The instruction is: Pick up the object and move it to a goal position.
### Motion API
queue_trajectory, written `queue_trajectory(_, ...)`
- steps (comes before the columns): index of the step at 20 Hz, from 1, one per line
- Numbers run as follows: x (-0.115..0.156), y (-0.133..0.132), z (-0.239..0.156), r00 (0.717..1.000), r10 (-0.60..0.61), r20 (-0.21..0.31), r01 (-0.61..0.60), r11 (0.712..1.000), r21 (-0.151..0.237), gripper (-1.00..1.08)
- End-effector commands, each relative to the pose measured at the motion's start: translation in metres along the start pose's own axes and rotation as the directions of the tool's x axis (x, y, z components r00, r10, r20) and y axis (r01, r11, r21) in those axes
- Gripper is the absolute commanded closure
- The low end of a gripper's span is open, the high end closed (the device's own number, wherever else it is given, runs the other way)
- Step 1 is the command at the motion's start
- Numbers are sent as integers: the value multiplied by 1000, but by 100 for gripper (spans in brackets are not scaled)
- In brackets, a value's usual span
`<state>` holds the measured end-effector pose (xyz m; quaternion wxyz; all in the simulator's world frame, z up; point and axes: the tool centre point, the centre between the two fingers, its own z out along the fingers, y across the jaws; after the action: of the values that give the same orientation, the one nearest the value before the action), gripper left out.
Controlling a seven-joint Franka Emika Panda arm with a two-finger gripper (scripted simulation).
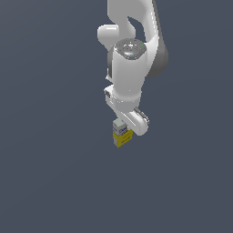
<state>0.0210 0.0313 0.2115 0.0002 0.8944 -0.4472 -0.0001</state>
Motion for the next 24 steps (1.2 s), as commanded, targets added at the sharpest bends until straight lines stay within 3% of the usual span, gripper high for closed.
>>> queue_trajectory(1,1,-11,-17,1000,0,0,0,1000,0,108)
queue_trajectory(24,10,-92,-138,1000,0,0,0,1000,0,108)
